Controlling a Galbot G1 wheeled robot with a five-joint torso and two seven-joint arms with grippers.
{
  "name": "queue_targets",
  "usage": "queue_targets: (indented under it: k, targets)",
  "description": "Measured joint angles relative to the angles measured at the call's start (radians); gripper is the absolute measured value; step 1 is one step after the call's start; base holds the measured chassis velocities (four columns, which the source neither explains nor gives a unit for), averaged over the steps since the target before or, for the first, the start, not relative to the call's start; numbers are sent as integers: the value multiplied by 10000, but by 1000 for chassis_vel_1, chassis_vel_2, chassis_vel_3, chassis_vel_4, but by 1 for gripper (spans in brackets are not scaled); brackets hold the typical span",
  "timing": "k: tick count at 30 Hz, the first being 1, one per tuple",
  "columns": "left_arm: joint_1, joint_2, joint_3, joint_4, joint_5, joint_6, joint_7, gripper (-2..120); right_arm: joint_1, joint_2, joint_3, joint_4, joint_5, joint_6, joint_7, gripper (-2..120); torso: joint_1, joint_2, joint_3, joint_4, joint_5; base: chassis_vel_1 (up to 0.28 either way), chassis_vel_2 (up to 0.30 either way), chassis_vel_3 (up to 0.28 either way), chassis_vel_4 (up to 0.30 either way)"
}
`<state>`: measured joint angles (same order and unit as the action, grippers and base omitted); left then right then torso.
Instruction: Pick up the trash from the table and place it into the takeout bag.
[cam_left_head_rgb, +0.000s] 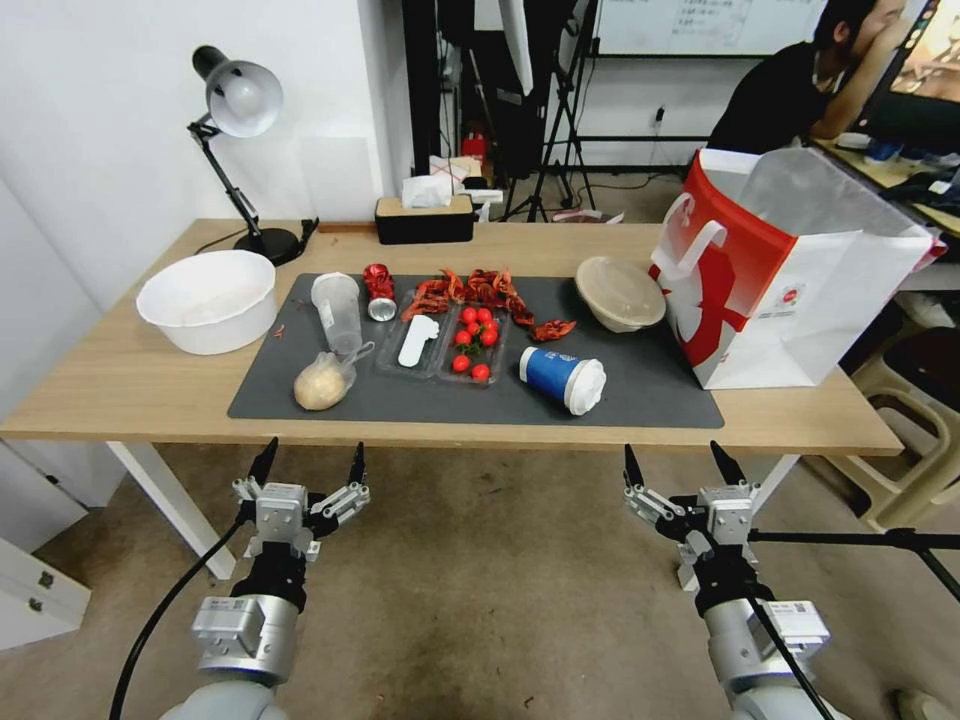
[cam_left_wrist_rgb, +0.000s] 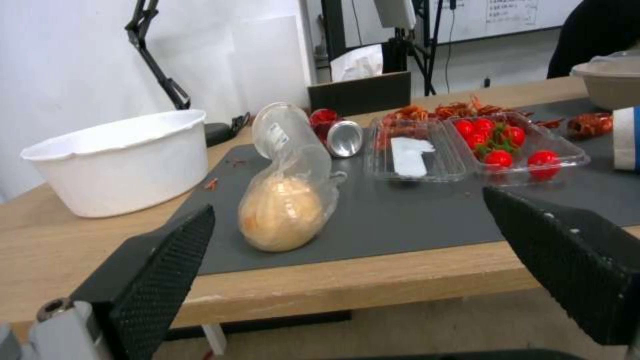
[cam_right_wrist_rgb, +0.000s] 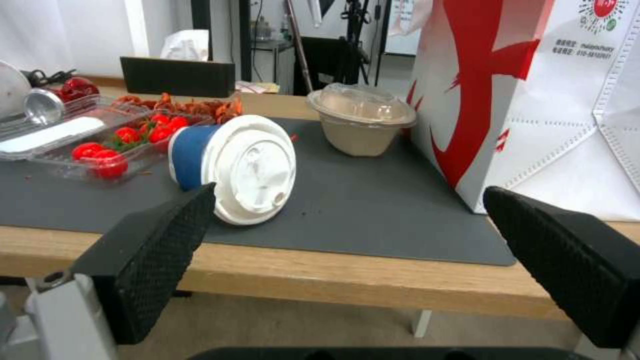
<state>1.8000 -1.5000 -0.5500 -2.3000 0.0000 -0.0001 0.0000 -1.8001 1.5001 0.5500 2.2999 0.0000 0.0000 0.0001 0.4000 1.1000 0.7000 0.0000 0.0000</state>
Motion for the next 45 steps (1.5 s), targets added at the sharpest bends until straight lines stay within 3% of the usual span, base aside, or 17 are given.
queue_targets:
  k: [16,20,24,25,28,34,35,36,38,45]
  targets:
    - [-46,6,-14,-3,-79,114,0,100,218,-6,18,29,238,-334,155,100,0,0,0,-1,0,0,0,0,0]
    - [-396,75,-172,-62,-613,968,18,100,935,-44,164,172,1028,-1435,669,100,0,-1,1,0,0,0,0,0,0]
    - [-991,192,-451,-184,-1542,2457,79,100,1933,-99,350,375,2131,-2978,1389,100,3,-1,1,0,1,0,0,0,0]
    - [-991,192,-451,-184,-1542,2457,79,100,1933,-99,350,375,2131,-2978,1389,100,3,-1,1,0,1,0,0,0,0]
    - [-1430,274,-642,-252,-2230,3476,117,100,2285,-118,417,443,2520,-3529,1639,100,3,-1,1,2,1,0,0,0,0]
    - [-1650,309,-667,-109,-2587,3602,150,100,2343,-169,424,444,2642,-3563,1628,100,2,0,1,-3,1,0,0,0,0]
    - [-1651,312,-670,-86,-2588,3549,153,100,2525,-429,407,270,3097,-3358,1335,100,1,0,0,-8,-2,0,0,0,0]
    - [-1653,315,-674,-71,-2589,3504,154,100,2663,-658,373,128,3424,-3195,1093,100,1,-1,0,3,-1,0,0,0,0]
    - [-1643,315,-690,-49,-2585,3433,154,100,2803,-886,339,-16,3744,-3003,867,100,2,-1,1,5,4,0,0,0,0]
    - [-1614,314,-697,14,-2561,3232,173,100,3201,-1489,103,-401,4310,-2796,627,100,0,0,0,0,0,0,0,0,0]
